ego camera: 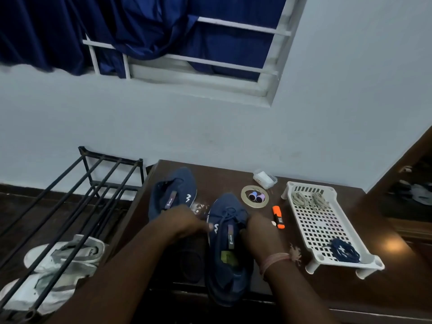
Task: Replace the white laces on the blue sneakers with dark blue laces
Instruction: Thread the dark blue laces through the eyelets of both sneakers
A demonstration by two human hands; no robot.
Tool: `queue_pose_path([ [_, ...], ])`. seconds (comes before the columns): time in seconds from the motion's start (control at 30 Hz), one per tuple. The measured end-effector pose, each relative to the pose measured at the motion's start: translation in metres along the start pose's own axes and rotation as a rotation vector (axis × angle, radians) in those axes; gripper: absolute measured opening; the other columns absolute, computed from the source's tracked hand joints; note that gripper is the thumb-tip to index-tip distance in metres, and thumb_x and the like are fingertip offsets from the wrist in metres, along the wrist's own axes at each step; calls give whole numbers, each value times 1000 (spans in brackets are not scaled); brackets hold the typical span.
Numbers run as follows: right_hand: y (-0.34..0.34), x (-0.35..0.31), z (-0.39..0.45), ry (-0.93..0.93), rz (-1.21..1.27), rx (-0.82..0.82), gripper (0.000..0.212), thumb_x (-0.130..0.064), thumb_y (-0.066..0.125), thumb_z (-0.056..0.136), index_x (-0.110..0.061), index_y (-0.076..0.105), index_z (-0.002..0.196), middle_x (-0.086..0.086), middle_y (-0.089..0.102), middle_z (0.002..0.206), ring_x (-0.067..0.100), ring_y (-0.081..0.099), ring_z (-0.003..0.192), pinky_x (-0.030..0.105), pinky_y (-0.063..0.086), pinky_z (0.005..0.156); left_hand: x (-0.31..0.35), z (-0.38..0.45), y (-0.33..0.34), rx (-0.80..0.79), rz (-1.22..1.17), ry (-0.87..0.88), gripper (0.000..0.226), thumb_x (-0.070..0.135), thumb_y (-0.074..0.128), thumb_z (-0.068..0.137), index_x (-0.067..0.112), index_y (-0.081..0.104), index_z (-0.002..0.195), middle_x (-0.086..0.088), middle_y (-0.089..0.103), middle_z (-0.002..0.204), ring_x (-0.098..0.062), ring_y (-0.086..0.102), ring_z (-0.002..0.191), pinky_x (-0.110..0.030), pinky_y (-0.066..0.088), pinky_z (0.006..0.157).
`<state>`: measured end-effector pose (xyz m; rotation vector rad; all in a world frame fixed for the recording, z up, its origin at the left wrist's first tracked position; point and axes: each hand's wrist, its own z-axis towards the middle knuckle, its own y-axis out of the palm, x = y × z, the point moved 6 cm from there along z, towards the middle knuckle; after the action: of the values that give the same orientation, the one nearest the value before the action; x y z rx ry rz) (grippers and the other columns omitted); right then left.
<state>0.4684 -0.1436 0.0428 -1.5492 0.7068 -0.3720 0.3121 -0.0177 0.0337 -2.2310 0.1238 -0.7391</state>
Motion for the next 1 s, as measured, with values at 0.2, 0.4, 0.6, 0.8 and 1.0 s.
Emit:
queue_pose_path([
  [0.2, 5, -10, -6, 2, -62, 16, 23, -8, 43, 98, -11, 63, 109, 7, 67, 116, 23, 65, 108, 31, 50, 88, 47, -37, -23, 107, -725, 426, 25, 33, 58, 99, 16, 73, 87, 10, 72, 99, -15, 63, 101, -29, 47, 81],
  [0.4, 12, -9, -13, 36, -61, -2, 26, -5, 42, 97, -9, 64, 110, 10, 67, 116, 25, 66, 107, 33, 51, 86, 43, -34, -58, -179, -1990, 575, 31, 31, 41, 105, 16, 53, 82, -1, 66, 81, -14, 68, 73, -33, 59, 77],
  [0.6, 15, -14, -19, 43, -59, -5, 23, -6, 44, 97, -9, 65, 107, 10, 67, 112, 28, 67, 102, 34, 53, 82, 17, -21, -69, -107, -2305, 425, 33, 21, 33, 108, 16, 49, 79, 5, 54, 69, -8, 43, 50, -19, 37, 48],
  [0.8, 18, -6, -13, 45, -22, -25, 25, -7, 42, 98, -10, 62, 112, 11, 66, 119, 27, 65, 109, 33, 51, 88, 9, -12, -37, 349, -745, -47, 43, 41, 40, 106, 7, 65, 98, -1, 69, 70, -11, 44, 48, -22, 33, 49],
  [1.0, 23, -6, -11, -14, -32, -11, 24, -8, 42, 99, -11, 57, 117, 10, 63, 121, 26, 63, 110, 32, 49, 88, 24, 9, 3, 512, 229, 116, 30, 32, 45, 100, 13, 68, 105, -8, 68, 100, -28, 66, 105, -34, 47, 82],
])
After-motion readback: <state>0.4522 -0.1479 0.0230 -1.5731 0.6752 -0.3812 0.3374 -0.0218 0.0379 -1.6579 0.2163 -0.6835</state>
